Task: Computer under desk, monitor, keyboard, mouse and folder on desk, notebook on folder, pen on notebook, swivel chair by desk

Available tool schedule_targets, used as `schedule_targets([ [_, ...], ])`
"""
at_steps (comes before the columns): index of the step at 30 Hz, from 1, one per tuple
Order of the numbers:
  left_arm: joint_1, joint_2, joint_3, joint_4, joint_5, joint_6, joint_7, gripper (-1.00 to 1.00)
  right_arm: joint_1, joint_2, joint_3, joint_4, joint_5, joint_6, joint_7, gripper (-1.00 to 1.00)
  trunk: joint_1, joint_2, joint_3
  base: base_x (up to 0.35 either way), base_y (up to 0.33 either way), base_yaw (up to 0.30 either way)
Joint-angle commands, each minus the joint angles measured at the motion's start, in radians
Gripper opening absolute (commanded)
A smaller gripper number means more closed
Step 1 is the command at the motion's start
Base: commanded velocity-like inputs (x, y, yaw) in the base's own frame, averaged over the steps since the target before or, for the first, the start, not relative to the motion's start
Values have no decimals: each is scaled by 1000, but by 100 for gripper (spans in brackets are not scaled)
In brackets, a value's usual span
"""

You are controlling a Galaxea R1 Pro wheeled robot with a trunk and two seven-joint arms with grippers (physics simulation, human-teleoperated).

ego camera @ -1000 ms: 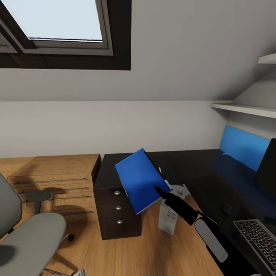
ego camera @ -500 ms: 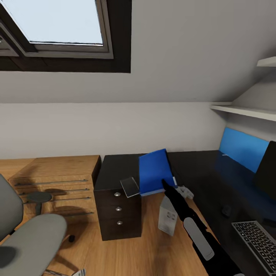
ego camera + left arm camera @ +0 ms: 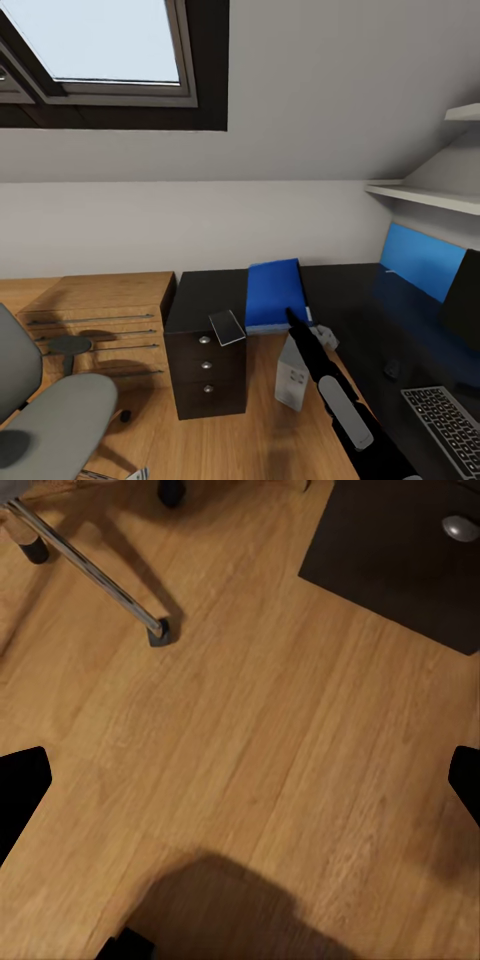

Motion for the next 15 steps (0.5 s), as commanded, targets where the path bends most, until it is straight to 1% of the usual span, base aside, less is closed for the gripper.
schedule_targets([
  [1,-1,2,-8,-1,10,-6,8,100,-1,0,5,-1,-31,-8,-2,-100,-4,6,2,0,0,0],
  [2,-1,2,-8,-1,11,-6,8,100,-1,1,5,-1,-72,-8,-2,-100,-8,13,5,0,0,0],
  [3,-1,2,-8,-2,11,-6,9,100,-1,5,5,-1,-126,-9,-1,-100,-11,20,8,0,0,0],
  [5,-1,2,-9,-2,11,-6,9,100,-1,6,4,0,-153,-9,-1,-100,-19,34,14,0,0,0],
  [6,-1,2,-9,-2,10,-6,9,100,-1,6,4,1,-178,-9,-1,-100,-23,41,17,0,0,0],
  [9,-1,2,-10,-2,11,-6,9,100,-1,8,4,5,-196,-11,-3,-100,-34,62,27,0,0,-2],
  [10,-1,2,-10,-2,10,-6,9,100,-1,9,3,6,-200,-26,-3,-100,-38,69,30,0,0,-96],
  [12,-1,1,-10,-2,11,-6,9,100,-1,14,5,21,-202,-89,-3,-100,-46,83,36,0,0,-188],
  [13,-1,1,-10,-2,11,-6,9,100,-1,15,5,26,-202,-104,-3,-100,-50,90,39,0,0,-213],
  [14,-1,1,-10,-2,11,-6,9,100,-1,23,6,56,-202,-156,-3,-100,-54,97,42,0,0,-238],
  [15,-1,1,-10,-2,11,-6,9,100,-1,32,5,83,-202,-181,-3,-100,-57,104,46,0,0,-246],
])
